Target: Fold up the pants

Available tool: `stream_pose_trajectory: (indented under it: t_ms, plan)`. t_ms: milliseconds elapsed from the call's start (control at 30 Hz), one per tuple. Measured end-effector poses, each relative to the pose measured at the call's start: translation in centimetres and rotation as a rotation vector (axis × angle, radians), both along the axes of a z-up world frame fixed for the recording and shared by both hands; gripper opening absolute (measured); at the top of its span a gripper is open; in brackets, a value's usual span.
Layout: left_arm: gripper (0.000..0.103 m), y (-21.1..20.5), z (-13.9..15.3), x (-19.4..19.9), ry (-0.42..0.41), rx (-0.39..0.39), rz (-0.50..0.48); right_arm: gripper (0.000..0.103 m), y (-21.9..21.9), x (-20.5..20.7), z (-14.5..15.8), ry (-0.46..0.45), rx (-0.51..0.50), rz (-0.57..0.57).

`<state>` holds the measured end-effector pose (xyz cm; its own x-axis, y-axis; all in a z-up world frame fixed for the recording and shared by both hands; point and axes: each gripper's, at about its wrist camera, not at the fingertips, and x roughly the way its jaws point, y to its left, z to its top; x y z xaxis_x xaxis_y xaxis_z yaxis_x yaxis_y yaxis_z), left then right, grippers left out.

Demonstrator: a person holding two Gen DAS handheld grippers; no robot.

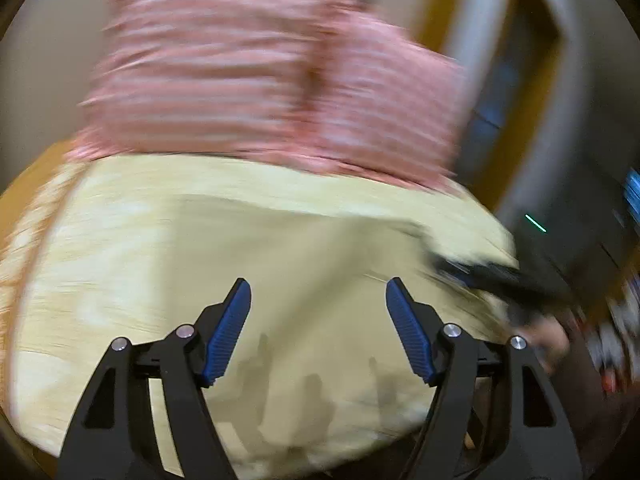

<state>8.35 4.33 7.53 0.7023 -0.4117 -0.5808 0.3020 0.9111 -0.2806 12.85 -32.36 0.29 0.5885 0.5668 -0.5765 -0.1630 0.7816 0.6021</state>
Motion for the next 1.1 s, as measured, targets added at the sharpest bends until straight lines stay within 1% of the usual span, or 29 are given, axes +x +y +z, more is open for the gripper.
stream_pose_trajectory:
  t_ms: [33,100,133,200,233,267,300,333,367,400,433,467,500,533,567,600,633,667,700,733,800,900,933,967,1000,1033,1067,1100]
  plan:
    - [0.070,1.7,-0.5,1.8,0.044,0.005,0.040,0.055,0.4,0.3,0.0,-0.002,-0.019,0.010]
    - [0.068,3.5,-1.8,4.6,0.119,0.026,0.083,0.055,0.6,0.8,0.0,-0.009,-0.038,0.016]
    - [0.068,4.3,-2.7,6.4,0.172,0.036,0.094,0.055,0.6,1.2,0.1,0.000,-0.036,0.018]
    - [0.068,4.8,-4.0,8.3,0.233,0.023,0.081,0.055,0.5,2.0,0.1,0.015,-0.028,0.020]
    - [0.068,5.1,-4.7,9.2,0.271,-0.001,0.068,0.055,0.4,2.3,0.0,0.027,-0.017,0.024]
    - [0.068,5.4,-5.5,10.1,0.314,-0.050,0.042,0.054,0.4,2.5,0.0,0.035,-0.013,0.032]
    - [0.068,5.4,-6.0,10.9,0.341,-0.087,0.016,0.048,0.3,2.6,0.0,0.043,-0.006,0.044]
    - [0.068,5.4,-6.1,11.5,0.342,-0.118,0.002,0.045,0.0,2.7,-0.2,0.051,0.021,0.056]
    - [0.068,5.3,-6.2,11.7,0.343,-0.130,-0.016,0.041,-0.4,2.8,-0.4,0.066,0.057,0.059]
    - [0.068,5.0,-6.4,11.9,0.358,-0.158,-0.044,0.040,-0.9,3.1,-0.8,0.083,0.099,0.054]
    - [0.068,4.9,-6.6,12.4,0.372,-0.182,-0.053,0.036,-1.4,3.3,-1.1,0.093,0.133,0.045]
    - [0.068,4.9,-6.7,13.1,0.373,-0.203,-0.051,0.032,-1.4,3.5,-1.2,0.100,0.143,0.045]
    - [0.063,5.0,-6.9,13.6,0.379,-0.227,-0.052,0.025,-1.5,3.8,-1.4,0.110,0.147,0.051]
    - [0.051,5.2,-7.2,14.2,0.399,-0.243,-0.041,0.019,-1.6,3.9,-1.6,0.118,0.165,0.055]
    - [0.026,5.4,-7.5,14.7,0.422,-0.256,-0.032,0.014,-1.8,4.0,-1.7,0.123,0.203,0.064]
    - [0.011,5.9,-7.6,15.3,0.440,-0.300,-0.037,0.012,-1.9,4.1,-1.5,0.121,0.224,0.071]
    - [0.010,6.1,-7.5,15.5,0.448,-0.333,-0.053,0.011,-2.0,4.4,-1.0,0.109,0.241,0.082]
    - [0.009,6.1,-7.2,15.8,0.449,-0.330,-0.059,0.010,-2.0,4.7,-0.5,0.097,0.243,0.090]
    - [0.009,5.8,-6.8,16.1,0.441,-0.308,-0.061,0.010,-1.8,5.2,0.0,0.085,0.238,0.098]
    - [0.009,5.3,-6.2,16.6,0.419,-0.266,-0.059,0.010,-1.6,6.1,0.7,0.072,0.221,0.101]
    - [0.009,4.5,-5.2,17.9,0.379,-0.224,-0.048,0.009,-1.3,8.1,1.6,0.047,0.193,0.097]
    - [0.009,3.8,-4.1,21.2,0.312,-0.186,-0.008,0.009,-1.5,12.4,3.1,-0.005,0.161,0.049]
    - [0.009,3.3,-3.9,23.2,0.280,-0.164,0.023,0.009,-1.7,13.7,3.3,-0.016,0.161,0.027]
    - [0.009,2.9,-3.9,24.8,0.261,-0.135,0.041,0.009,-1.9,15.0,3.1,-0.018,0.159,0.003]
    - [0.011,2.7,-4.1,25.9,0.253,-0.107,0.055,0.009,-1.9,16.0,2.8,-0.013,0.137,-0.019]
    - [0.012,2.1,-4.5,27.1,0.251,-0.054,0.073,0.009,-1.4,17.2,2.2,0.005,0.077,-0.039]
    - [0.015,1.2,-5.3,28.3,0.272,0.020,0.096,0.012,-0.9,17.9,1.5,0.035,0.001,-0.049]
    - [0.021,0.7,-5.7,28.7,0.294,0.062,0.114,0.020,-0.4,18.3,0.9,0.068,-0.085,-0.058]
